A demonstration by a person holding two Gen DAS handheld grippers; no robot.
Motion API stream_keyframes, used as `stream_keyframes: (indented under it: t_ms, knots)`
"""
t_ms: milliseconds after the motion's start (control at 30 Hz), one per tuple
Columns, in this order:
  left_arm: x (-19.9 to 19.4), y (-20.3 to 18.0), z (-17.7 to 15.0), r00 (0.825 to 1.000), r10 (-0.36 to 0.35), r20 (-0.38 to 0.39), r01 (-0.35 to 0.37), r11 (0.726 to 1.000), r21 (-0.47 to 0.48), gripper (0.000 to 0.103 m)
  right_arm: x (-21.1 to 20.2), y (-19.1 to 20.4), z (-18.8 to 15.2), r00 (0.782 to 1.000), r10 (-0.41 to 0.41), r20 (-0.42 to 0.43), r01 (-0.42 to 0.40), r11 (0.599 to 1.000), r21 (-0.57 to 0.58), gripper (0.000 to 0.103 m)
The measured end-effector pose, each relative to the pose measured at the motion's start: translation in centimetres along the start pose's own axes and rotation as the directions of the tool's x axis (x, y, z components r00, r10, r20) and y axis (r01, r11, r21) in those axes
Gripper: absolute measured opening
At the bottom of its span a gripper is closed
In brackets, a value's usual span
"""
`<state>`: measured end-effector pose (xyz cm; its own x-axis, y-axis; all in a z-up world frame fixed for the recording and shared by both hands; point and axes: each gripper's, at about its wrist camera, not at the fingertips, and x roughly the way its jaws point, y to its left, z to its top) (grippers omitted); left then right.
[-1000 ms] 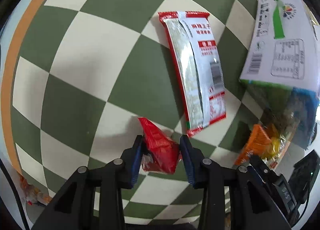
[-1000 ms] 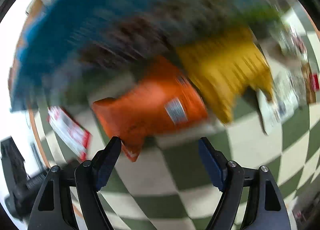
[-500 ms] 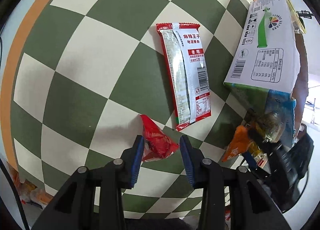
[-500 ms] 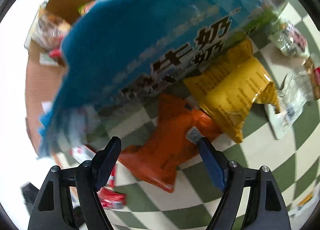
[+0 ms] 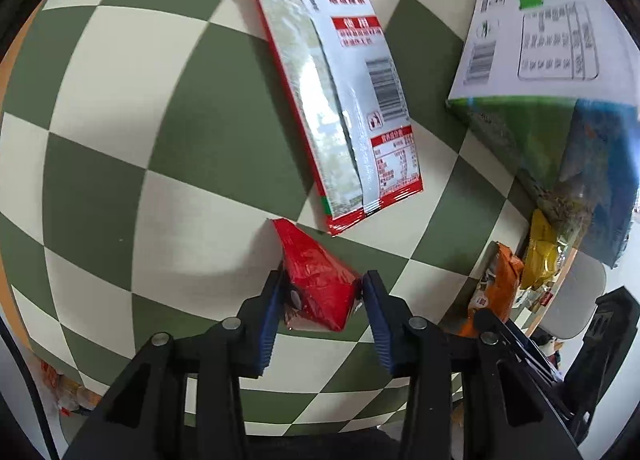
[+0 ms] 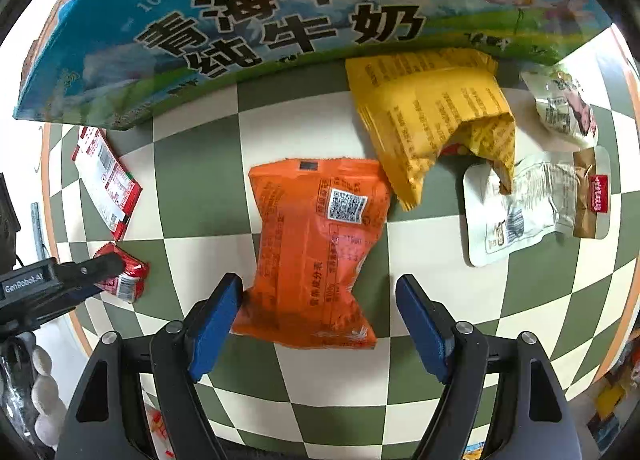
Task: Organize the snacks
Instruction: 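Close the right tool on the orange packet and lift it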
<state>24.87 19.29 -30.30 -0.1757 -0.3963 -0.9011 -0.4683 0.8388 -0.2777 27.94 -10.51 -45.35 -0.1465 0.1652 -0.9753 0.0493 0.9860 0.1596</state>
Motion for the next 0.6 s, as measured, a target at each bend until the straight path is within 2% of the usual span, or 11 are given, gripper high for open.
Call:
stream_keyframes:
  t_ms: [133, 367, 400, 467, 500, 600]
  knots:
    - [0.2, -0.5, 0.1, 0.999, 0.04, 0.008, -0.04, 0.999, 0.017, 0.04, 1.0, -0.7, 0.3, 1.0, -0.007, -0.02, 0.007, 1.0, 0.025, 0.081]
    - [0.2, -1.9, -0.6, 0.992, 0.101, 0.073, -0.107, 0.99, 0.087, 0.036, 3.0, 2.3, 0.7, 0.997, -0.078, -0.027, 0.078, 0.997, 0.007, 0.081]
    - [0.2, -2.1, -0.8, 0.991, 0.107, 0.076, -0.114, 0.989, 0.091, 0.035, 3.0, 2.8, 0.6, 0.995, -0.096, -0.018, 0.096, 0.995, -0.005, 0.076]
    - [0.0, -2.3, -1.2, 0.992, 0.099, 0.079, -0.107, 0.989, 0.102, 0.034, 2.7, 3.2, -0.4, 0.988, -0.154, 0.026, 0.155, 0.987, -0.042, 0.049]
    - [0.0, -2.3, -1.4, 0.992, 0.1, 0.081, -0.109, 0.988, 0.107, 0.034, 2.5, 3.6, -0.6, 0.985, -0.169, 0.041, 0.171, 0.984, -0.053, 0.046]
    - [-0.4, -2.8, -2.1, 0.991, 0.1, 0.087, -0.111, 0.985, 0.13, 0.033, 1.8, 2.8, -1.1, 0.99, -0.124, 0.063, 0.126, 0.991, -0.032, 0.044]
